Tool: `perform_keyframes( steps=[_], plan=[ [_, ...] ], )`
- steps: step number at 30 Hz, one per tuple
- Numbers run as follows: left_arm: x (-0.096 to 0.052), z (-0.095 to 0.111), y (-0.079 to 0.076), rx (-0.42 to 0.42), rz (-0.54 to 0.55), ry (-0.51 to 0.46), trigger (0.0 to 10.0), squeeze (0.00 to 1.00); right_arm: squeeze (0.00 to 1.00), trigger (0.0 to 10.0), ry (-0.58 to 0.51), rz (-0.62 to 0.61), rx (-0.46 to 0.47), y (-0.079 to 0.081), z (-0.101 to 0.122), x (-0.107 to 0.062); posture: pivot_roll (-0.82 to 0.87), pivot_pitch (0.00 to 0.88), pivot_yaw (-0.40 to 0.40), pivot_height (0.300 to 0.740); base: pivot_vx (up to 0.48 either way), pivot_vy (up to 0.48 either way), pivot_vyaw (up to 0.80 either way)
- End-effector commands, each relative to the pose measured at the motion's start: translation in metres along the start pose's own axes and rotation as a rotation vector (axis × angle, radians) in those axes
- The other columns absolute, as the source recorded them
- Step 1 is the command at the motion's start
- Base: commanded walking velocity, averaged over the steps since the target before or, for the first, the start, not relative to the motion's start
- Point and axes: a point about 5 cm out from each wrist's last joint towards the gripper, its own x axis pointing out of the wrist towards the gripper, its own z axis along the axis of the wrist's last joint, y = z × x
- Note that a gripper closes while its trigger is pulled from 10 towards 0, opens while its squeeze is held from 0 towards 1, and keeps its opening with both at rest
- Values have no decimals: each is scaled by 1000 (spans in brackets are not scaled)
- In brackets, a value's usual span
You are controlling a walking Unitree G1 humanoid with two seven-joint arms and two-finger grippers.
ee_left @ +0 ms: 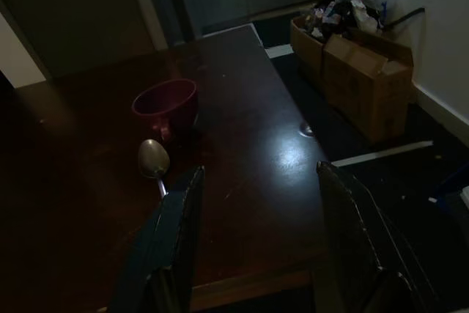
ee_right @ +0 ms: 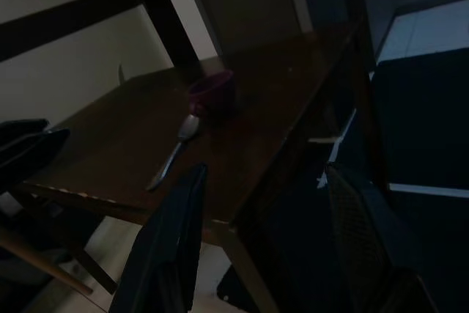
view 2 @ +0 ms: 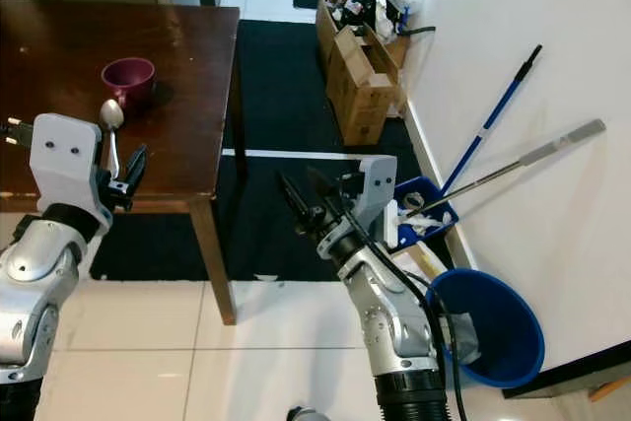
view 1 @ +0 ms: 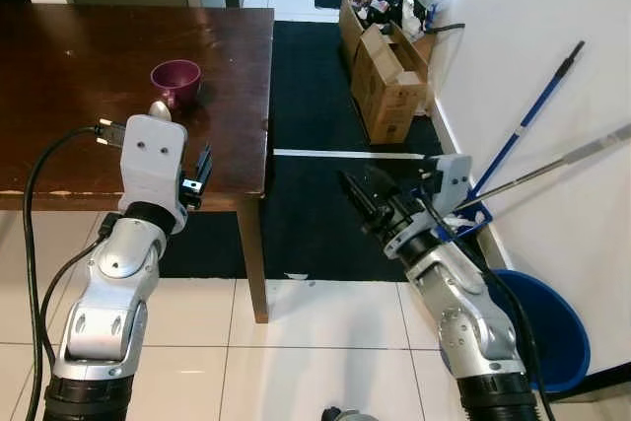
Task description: Setting the table
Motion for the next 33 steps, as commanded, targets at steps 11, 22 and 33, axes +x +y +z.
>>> perform_keyframes(
  steps=[11,22,33],
  plan=[
    [-1,-8,-7,-22,-9,16,10000,0,0,10000,-19,20,-26,0,8,3,-9,8,31,740,0,0,0],
    [3,-8,-7,-15,-5,20,10000,0,0,10000,-30,5,-11,-1,8,1,-18,14,40,740,0,0,0],
    [3,-11,-8,2,9,22,10000,0,0,10000,-38,4,-8,-1,10,1,-19,19,37,740,144,0,0]
  ],
)
